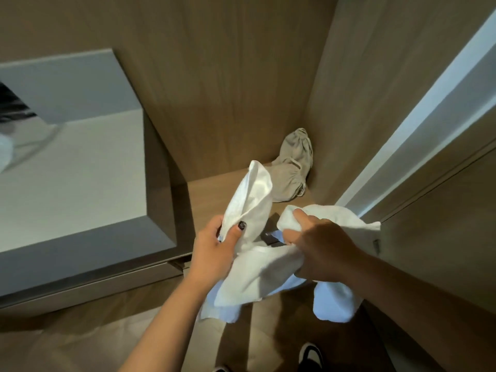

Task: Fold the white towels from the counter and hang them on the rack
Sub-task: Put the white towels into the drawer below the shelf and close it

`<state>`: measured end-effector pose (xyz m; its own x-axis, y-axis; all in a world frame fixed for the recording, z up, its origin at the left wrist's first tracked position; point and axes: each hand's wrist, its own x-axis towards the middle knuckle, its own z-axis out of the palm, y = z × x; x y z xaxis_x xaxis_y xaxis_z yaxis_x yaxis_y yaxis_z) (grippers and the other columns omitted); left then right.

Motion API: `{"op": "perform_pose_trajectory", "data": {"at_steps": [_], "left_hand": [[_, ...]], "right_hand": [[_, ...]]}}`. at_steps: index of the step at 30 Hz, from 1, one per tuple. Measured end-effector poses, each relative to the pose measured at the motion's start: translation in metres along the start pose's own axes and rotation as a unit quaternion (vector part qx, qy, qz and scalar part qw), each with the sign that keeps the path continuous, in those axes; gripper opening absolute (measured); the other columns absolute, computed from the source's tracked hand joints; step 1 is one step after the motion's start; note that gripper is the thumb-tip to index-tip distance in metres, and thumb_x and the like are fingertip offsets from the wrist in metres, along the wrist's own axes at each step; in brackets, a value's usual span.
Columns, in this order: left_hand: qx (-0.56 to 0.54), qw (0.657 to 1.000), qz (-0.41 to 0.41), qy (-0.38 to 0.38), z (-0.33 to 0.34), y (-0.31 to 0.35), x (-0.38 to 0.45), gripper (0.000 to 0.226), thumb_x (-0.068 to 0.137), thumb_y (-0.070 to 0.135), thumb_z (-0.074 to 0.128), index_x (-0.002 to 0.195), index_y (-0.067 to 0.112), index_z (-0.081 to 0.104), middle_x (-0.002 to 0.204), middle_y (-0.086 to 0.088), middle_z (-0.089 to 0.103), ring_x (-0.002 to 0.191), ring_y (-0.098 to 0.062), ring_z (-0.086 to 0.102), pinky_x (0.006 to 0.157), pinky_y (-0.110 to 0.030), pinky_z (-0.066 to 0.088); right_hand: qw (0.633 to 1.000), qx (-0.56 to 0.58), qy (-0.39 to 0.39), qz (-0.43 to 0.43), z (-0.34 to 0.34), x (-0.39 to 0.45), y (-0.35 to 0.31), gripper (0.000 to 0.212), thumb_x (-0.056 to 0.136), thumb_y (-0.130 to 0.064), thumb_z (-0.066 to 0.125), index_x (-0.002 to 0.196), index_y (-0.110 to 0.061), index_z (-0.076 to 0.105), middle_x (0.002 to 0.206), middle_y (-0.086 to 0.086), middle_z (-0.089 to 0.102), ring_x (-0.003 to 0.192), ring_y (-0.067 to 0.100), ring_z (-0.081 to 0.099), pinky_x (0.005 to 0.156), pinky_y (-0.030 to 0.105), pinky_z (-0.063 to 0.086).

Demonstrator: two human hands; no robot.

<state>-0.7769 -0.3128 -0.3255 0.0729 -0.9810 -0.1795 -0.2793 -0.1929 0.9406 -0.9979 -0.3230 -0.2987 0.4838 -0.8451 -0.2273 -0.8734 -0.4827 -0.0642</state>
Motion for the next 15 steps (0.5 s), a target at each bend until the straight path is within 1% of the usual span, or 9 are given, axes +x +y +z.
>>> {"op": "perform_pose_trajectory", "data": {"at_steps": [2,4,5,7,8,10,11,13,15], "left_hand": [[0.002,1.000,0.027,-0.004,-0.023,0.013,-0.006,0.006,0.096,0.022,0.061,0.096,0.028,0.062,0.086,0.005,0.066,0.081,-0.012,0.064,0.072,-0.036,0.054],[-0.003,0.999,0.052,-0.011,-0.045,0.028,-0.012,0.005,0.096,0.023,0.059,0.097,0.027,0.061,0.088,0.006,0.065,0.080,-0.006,0.063,0.069,-0.025,0.052],[-0.010,0.998,0.063,-0.011,-0.055,0.035,-0.015,0.004,0.097,0.023,0.059,0.099,0.025,0.061,0.091,0.004,0.065,0.081,-0.005,0.063,0.068,-0.022,0.052],[-0.020,0.996,0.084,-0.008,-0.077,0.048,-0.022,0.007,0.097,0.024,0.057,0.103,0.022,0.061,0.093,0.004,0.064,0.080,-0.001,0.063,0.065,-0.017,0.051],[-0.022,0.995,0.097,-0.010,-0.087,0.055,-0.025,0.009,0.098,0.025,0.055,0.105,0.022,0.060,0.093,0.006,0.064,0.080,0.000,0.063,0.063,-0.015,0.050],[-0.024,0.992,0.126,-0.020,-0.107,0.072,-0.031,0.009,0.100,0.028,0.052,0.107,0.027,0.058,0.091,0.014,0.063,0.081,0.000,0.063,0.063,-0.017,0.052],[-0.024,0.989,0.143,-0.027,-0.117,0.081,-0.033,0.009,0.100,0.029,0.051,0.107,0.032,0.056,0.091,0.017,0.062,0.085,-0.001,0.063,0.067,-0.019,0.054],[-0.038,0.983,0.174,-0.045,-0.135,0.103,-0.036,0.010,0.102,0.032,0.049,0.106,0.039,0.056,0.098,0.016,0.063,0.090,-0.006,0.064,0.074,-0.026,0.057],[-0.066,0.977,0.193,-0.062,-0.151,0.124,-0.038,0.012,0.100,0.036,0.050,0.103,0.045,0.058,0.104,0.008,0.064,0.094,-0.013,0.065,0.074,-0.033,0.057]], "right_hand": [[1.000,0.007,0.016,-0.014,-0.017,-0.004,-0.016,0.044,0.048,-0.038,0.080,0.087,-0.023,0.066,0.109,0.016,0.061,0.071,0.032,0.063,0.056,0.036,0.053],[1.000,0.009,0.000,-0.010,-0.036,-0.005,-0.031,0.043,0.064,-0.042,0.073,0.103,-0.026,0.061,0.124,0.011,0.048,0.094,0.032,0.059,0.073,0.039,0.049],[1.000,0.006,-0.008,-0.002,-0.043,-0.006,-0.038,0.043,0.072,-0.046,0.068,0.110,-0.030,0.057,0.127,0.006,0.041,0.104,0.030,0.054,0.079,0.038,0.045],[1.000,0.018,0.008,0.002,-0.058,-0.009,-0.052,0.047,0.078,-0.052,0.063,0.122,-0.038,0.050,0.128,0.001,0.035,0.110,0.027,0.051,0.080,0.036,0.040],[1.000,0.022,0.019,0.004,-0.066,-0.010,-0.059,0.057,0.079,-0.054,0.063,0.131,-0.042,0.044,0.131,0.001,0.034,0.113,0.027,0.050,0.079,0.035,0.040],[1.000,0.022,0.013,0.004,-0.080,-0.009,-0.071,0.080,0.080,-0.060,0.062,0.148,-0.048,0.021,0.143,0.003,0.027,0.122,0.027,0.045,0.086,0.035,0.042],[1.000,0.025,0.009,0.003,-0.087,-0.006,-0.078,0.087,0.080,-0.064,0.061,0.151,-0.049,0.011,0.148,0.002,0.025,0.126,0.027,0.044,0.089,0.035,0.043],[0.999,0.038,0.016,-0.005,-0.100,0.000,-0.091,0.094,0.077,-0.069,0.061,0.149,-0.049,0.004,0.150,0.001,0.026,0.126,0.029,0.047,0.093,0.039,0.048],[0.998,0.059,0.035,-0.012,-0.110,0.006,-0.102,0.101,0.071,-0.068,0.067,0.148,-0.045,0.005,0.142,0.000,0.035,0.119,0.028,0.053,0.088,0.045,0.052]]}}
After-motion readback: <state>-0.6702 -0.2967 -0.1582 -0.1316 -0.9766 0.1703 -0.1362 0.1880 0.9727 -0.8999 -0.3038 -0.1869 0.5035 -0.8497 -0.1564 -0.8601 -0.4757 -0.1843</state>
